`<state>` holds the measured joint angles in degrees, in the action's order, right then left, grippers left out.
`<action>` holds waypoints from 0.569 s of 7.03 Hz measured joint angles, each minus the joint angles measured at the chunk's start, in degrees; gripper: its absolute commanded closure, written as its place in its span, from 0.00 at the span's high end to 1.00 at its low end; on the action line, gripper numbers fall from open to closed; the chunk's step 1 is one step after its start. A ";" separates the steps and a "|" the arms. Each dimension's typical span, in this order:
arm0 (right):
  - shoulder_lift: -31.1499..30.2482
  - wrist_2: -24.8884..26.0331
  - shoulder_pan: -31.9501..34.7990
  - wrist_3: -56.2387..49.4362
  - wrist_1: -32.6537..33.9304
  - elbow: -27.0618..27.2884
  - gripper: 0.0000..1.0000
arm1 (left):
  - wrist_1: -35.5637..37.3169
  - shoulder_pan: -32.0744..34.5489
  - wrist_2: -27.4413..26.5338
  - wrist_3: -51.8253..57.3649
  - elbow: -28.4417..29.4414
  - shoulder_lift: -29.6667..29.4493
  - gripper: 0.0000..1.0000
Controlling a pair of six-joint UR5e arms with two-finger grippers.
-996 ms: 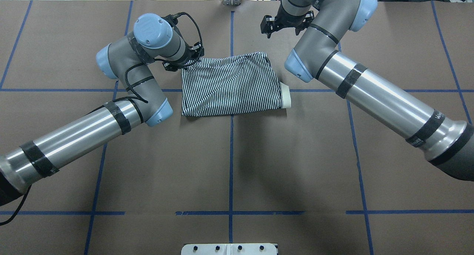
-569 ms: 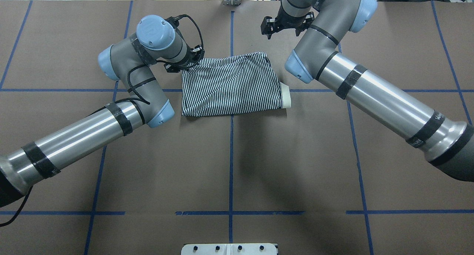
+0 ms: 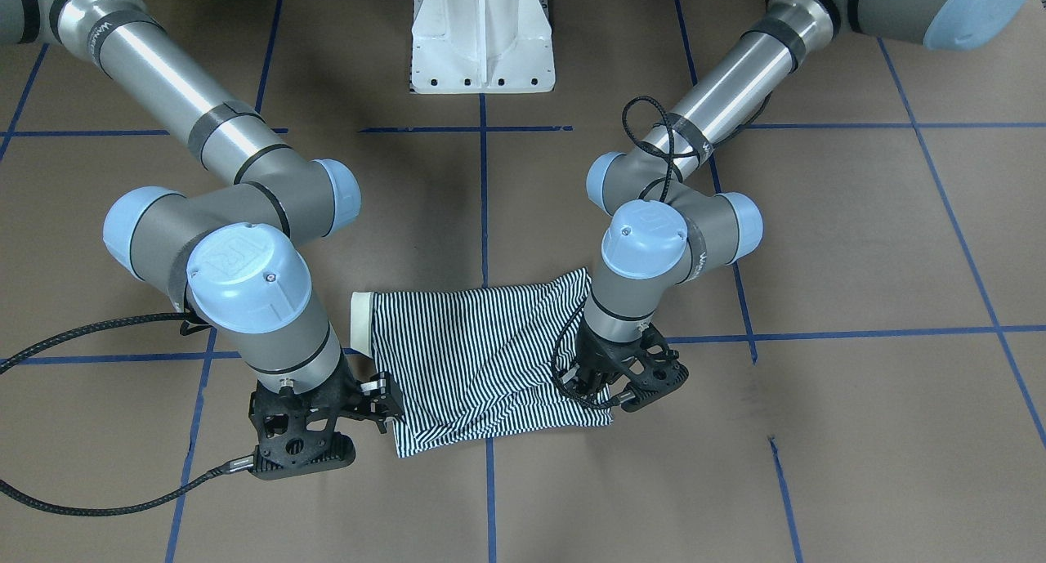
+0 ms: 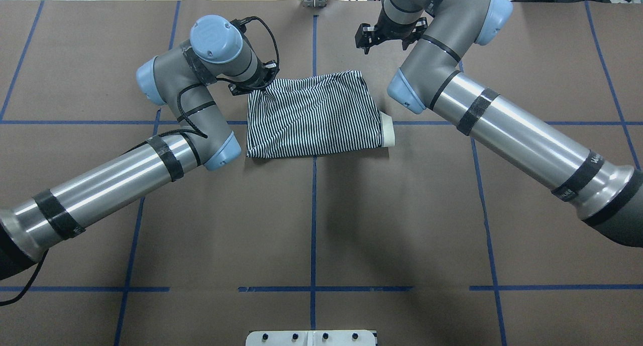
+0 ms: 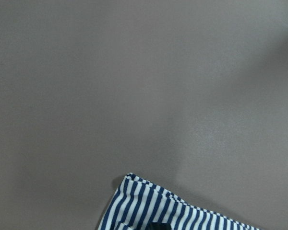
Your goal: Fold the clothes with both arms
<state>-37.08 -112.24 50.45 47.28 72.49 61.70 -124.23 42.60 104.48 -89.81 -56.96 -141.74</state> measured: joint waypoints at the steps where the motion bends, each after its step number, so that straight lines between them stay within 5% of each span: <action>1: -0.08 0.00 0.00 0.02 -0.04 0.00 1.00 | 0.57 0.72 0.06 0.22 -0.16 -0.06 0.00; 4: -0.39 0.00 0.03 -0.03 -0.06 -0.01 1.00 | 1.81 3.43 0.10 1.42 -0.25 0.01 0.00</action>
<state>-37.47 -112.23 50.48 47.26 72.42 61.69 -122.41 46.03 104.59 -88.39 -57.21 -141.73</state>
